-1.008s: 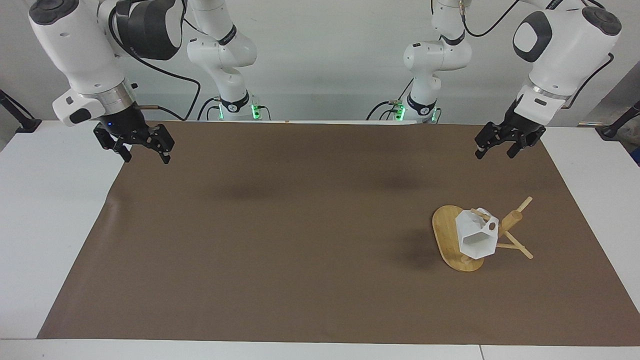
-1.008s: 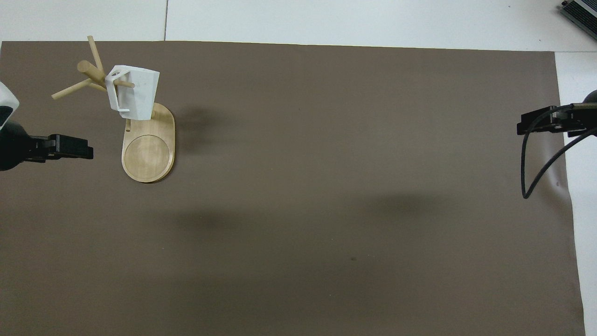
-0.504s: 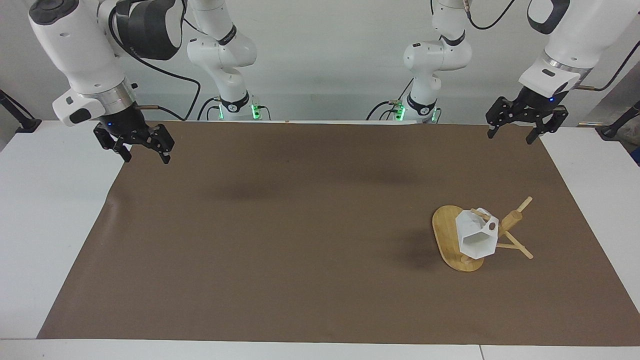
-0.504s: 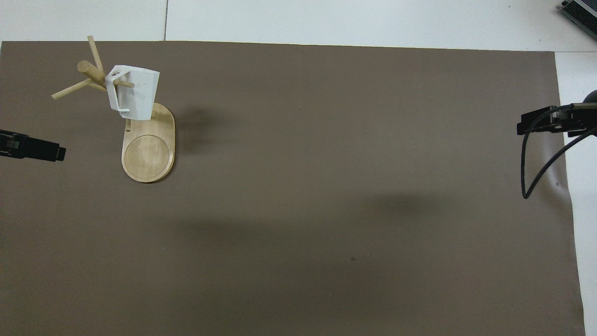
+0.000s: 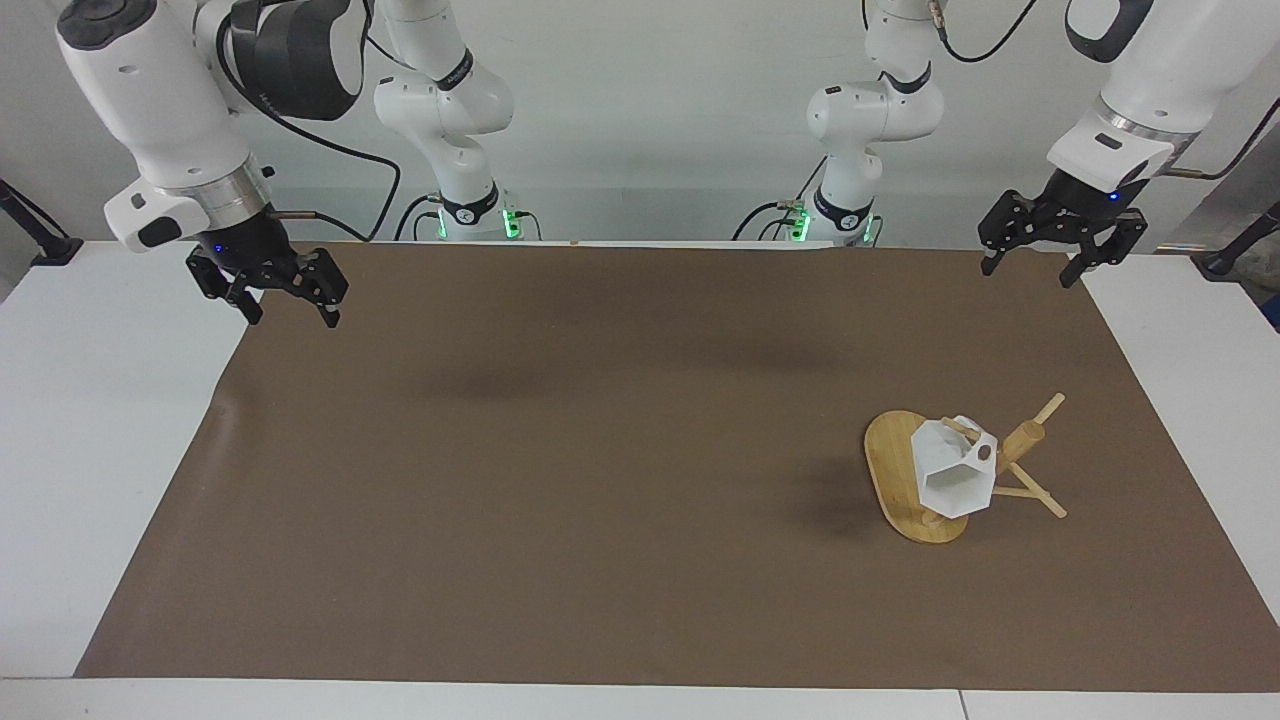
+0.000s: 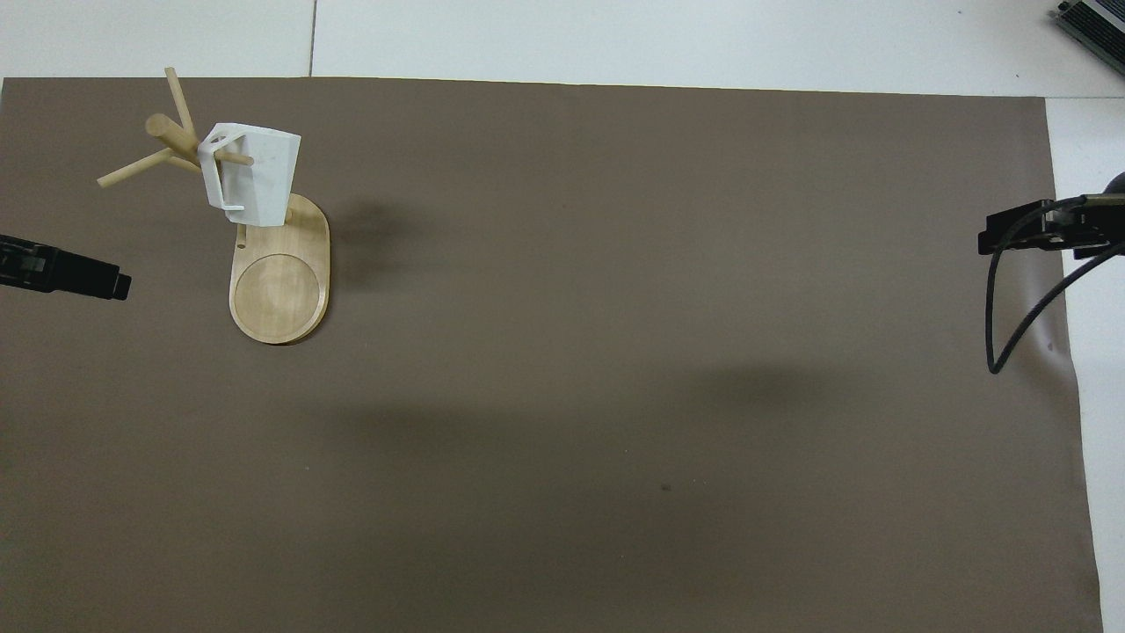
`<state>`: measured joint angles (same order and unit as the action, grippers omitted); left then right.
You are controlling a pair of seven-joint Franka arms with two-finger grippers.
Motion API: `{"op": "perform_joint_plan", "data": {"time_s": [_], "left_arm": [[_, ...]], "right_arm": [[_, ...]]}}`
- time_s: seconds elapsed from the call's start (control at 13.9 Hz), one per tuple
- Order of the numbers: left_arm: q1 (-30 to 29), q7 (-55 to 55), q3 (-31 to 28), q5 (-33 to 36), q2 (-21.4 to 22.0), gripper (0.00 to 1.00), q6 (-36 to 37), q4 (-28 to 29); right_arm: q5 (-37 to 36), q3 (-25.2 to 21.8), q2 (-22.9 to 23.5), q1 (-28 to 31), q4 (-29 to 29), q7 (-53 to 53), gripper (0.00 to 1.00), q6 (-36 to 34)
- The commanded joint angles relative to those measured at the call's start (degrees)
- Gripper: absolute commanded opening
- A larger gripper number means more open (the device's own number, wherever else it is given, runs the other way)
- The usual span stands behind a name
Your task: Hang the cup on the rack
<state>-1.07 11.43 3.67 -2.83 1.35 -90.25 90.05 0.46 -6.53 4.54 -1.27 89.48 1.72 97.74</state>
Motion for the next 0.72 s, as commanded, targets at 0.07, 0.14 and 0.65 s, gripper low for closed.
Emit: {"op": "perform_joint_plan", "data": {"time_s": [0.07,0.14,0.65], "left_arm": [[0.98,0.52,0.02,1.33,-0.82,1.0,1.75,-2.16],[0.89,0.52,0.02,1.25,-0.82,1.0,1.66,-2.16],[2.29,0.26,0.55,1.33,-0.21,1.0,1.23,-2.51]], "right_arm": [[-0.38,0.29,-0.68,0.31,1.22,-1.1,1.0,1.4],[-0.37,0.29,-0.68,0.31,1.22,-1.1,1.0,1.4],[-0.37,0.2,-0.68,0.48,1.22,-1.1,1.0,1.4]]}}
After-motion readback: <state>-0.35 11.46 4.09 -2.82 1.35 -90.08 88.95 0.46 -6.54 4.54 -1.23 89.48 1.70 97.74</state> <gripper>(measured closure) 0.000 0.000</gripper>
